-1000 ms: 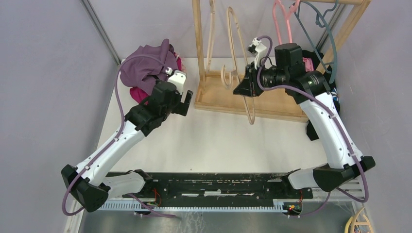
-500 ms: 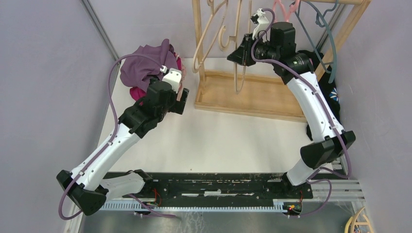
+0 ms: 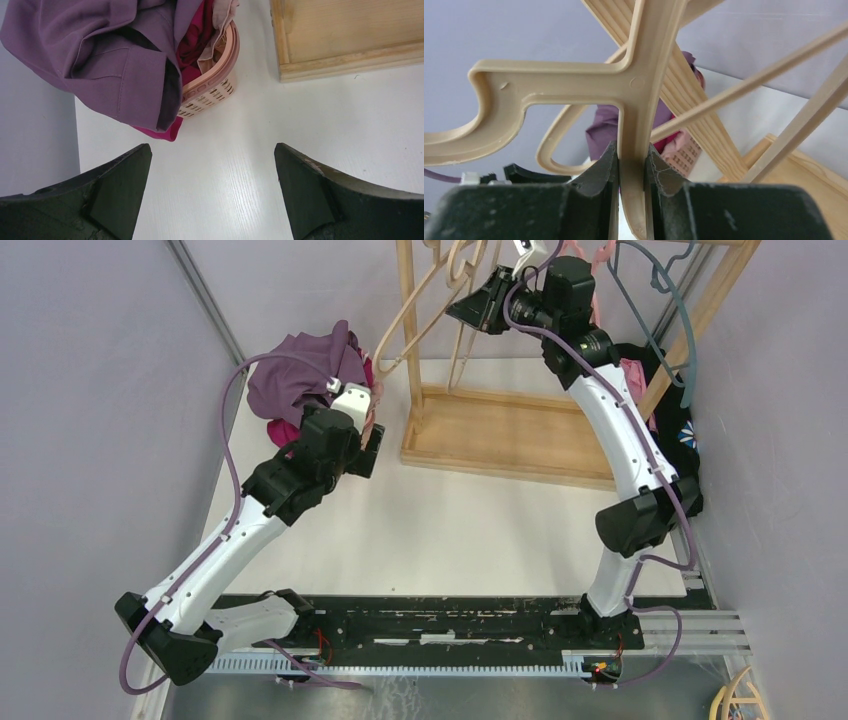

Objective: Remove the skirt from the hanger
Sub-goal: Place the hanger at the clothesline.

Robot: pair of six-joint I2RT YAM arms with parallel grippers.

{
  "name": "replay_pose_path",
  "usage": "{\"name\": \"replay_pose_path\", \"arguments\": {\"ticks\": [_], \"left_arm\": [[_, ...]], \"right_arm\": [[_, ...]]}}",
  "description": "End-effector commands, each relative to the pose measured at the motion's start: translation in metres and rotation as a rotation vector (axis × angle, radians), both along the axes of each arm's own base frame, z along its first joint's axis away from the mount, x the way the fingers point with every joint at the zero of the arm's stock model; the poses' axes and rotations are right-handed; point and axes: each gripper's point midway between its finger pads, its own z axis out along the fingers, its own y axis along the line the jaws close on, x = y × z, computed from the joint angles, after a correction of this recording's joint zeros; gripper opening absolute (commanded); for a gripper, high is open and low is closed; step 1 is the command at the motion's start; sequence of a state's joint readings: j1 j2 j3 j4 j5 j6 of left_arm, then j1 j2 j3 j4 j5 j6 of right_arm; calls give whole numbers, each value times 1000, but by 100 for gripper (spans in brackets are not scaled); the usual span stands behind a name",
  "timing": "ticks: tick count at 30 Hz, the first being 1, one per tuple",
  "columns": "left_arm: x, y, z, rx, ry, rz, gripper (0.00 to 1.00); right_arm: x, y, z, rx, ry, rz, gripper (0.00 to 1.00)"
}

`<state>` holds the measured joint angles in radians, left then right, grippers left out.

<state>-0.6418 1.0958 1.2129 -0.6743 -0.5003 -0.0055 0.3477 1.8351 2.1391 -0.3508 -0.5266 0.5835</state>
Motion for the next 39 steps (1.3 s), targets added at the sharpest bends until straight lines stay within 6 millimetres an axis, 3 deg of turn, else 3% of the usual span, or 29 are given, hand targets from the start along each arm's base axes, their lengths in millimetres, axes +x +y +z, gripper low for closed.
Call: {"name": "replay_pose_path", "arguments": {"ticks": [1,9,14,26,39], "left_arm": [[-1,7,21,-7,-56,28,99],[0,8,19,1,-42,39,99],[1,8,17,4,-36,46,99],[3,4,10,5,-16,39,99],[-1,9,6,16,-16,47,100]], "right_arm": [[-2,2,88,227,-190,11,1],[20,-1,116,426,-182,-46,1],[24,-5,131,517,-175,-63,1],[28,-6,106,619,-64,-69,1],[35,-10,136,879,3,-6,1]]}}
